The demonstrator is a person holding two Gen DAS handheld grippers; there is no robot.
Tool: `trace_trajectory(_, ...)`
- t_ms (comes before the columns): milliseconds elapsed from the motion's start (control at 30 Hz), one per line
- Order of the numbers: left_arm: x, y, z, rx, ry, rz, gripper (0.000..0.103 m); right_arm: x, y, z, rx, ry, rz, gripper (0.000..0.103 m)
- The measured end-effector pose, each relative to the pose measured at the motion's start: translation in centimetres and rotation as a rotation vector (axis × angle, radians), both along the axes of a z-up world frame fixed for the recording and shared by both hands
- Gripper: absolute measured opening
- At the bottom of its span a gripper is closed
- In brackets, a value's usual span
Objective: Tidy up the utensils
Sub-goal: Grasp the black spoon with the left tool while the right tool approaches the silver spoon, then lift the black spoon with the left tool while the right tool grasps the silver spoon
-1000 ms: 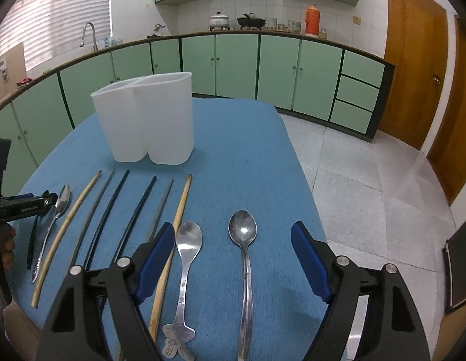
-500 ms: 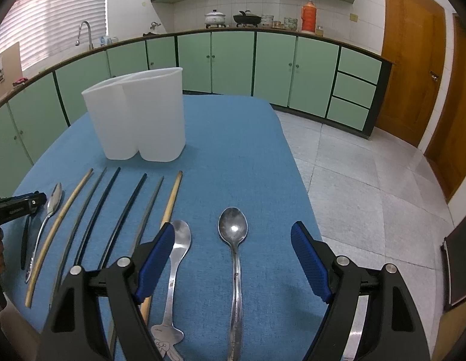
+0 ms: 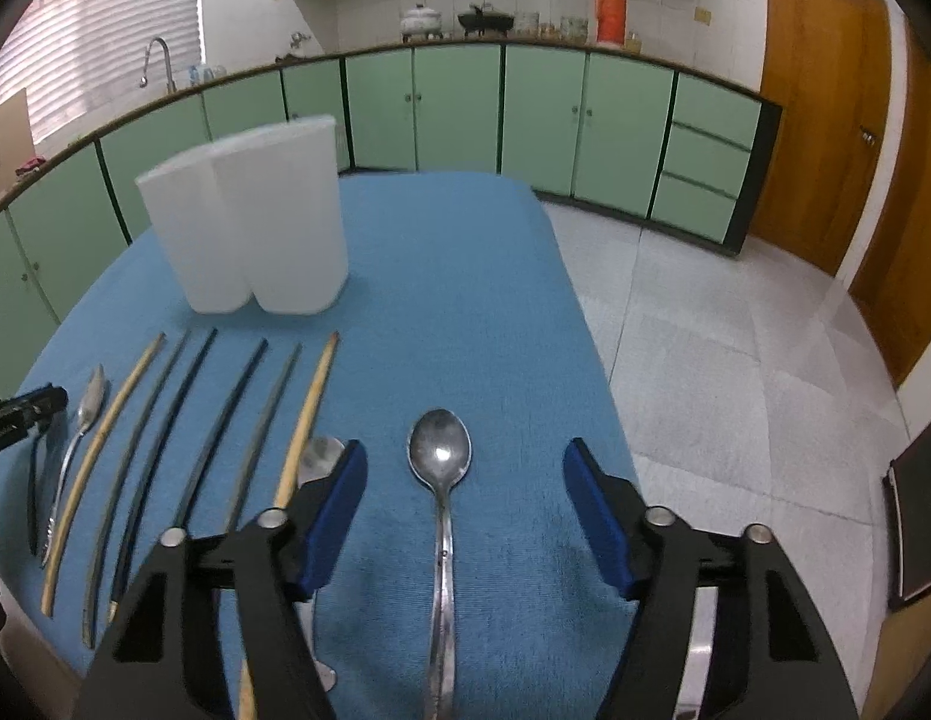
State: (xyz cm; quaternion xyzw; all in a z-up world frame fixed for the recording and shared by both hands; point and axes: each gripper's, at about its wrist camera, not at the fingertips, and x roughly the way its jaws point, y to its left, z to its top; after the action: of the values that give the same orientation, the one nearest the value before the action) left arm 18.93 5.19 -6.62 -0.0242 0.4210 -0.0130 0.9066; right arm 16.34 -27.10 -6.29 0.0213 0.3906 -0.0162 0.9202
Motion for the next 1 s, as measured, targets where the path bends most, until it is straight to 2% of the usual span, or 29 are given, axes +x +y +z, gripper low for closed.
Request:
trace_trajectory(500, 0.0, -0.2, 0.7, 0.014, -0.046, -0.022, 0.034, 3.0, 0.8, -2.6, 0.010, 0.089, 0.027, 0.043)
trace_trajectory(533, 0.1, -0.3, 0.7, 0.014, -0.047, -0.025, 0.034, 3.0, 0.8, -2.6, 0.006, 0.088, 0.029, 0.042)
trace_trajectory(600, 0.1, -0.5, 0.6, 0.016, -0.045, -0.029, 0.034, 3.1, 1.0, -2.5, 0.012, 0.089, 0.035, 0.028)
trace_trajectory(700, -0.1, -0.7, 0.6, 0.014, -0.045, -0.037, 0.034, 2.8, 1.4, -2.4, -0.008, 0.088, 0.043, 0.028)
trace_trajectory(800, -0.3, -1.1, 0.9, 0.016, -0.053, -0.048, 0.034, 2.0, 1.5, -1.7, 0.006, 0.060, 0.039, 0.028)
trace_trajectory(867, -0.5, -1.2, 1.4, 0.015, -0.068, -0.051, 0.034, 1.2, 1.6, -0.5, 0.014, 0.009, 0.042, 0.028)
trace_trajectory(1000, -1.2, -1.4, 3.3, 0.010, -0.136, -0.056, 0.034, 0.0, 1.7, 2.2, 0.042, -0.083, 0.064, 0.028)
